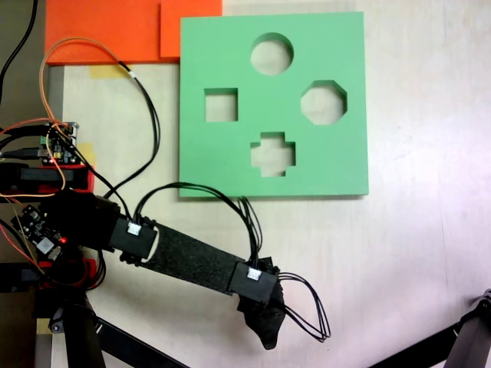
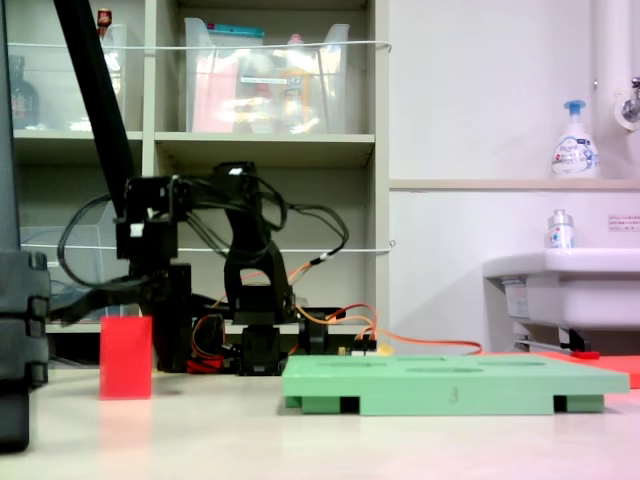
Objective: Put the square block into the corresponding hole
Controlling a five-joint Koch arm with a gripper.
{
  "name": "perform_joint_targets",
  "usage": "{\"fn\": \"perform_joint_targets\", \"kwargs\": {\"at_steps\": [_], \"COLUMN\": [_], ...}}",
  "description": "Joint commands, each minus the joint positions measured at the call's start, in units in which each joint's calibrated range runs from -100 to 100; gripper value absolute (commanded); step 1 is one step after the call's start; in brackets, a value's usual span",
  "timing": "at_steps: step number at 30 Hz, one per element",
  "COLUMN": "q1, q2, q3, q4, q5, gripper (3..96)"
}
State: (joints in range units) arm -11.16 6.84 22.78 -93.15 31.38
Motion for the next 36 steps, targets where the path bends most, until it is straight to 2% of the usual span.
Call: {"fn": "perform_joint_targets", "kwargs": {"at_steps": [1, 3, 7, 12, 22, 29, 33, 36], "q1": [-0.2, -0.3, -0.3, -0.3, 0.5, 2.9, 8.6, 15.5], "q2": [0.1, 1.0, 1.1, -1.4, -9.5, -29.6, -43.7, -50.6], "q3": [3.1, 2.7, 2.7, 0.8, 0.8, 0.1, -0.2, -3.0], "q4": [-1.7, -1.6, -1.7, -2.3, -6.9, -6.9, -6.9, -6.9], "q5": [-0.5, -0.6, -0.6, -0.6, 1.9, 6.0, 12.7, 20.1], "gripper": [77.4, 64.0, 47.8, 35.8, 31.0, 31.0, 31.0, 31.4]}}
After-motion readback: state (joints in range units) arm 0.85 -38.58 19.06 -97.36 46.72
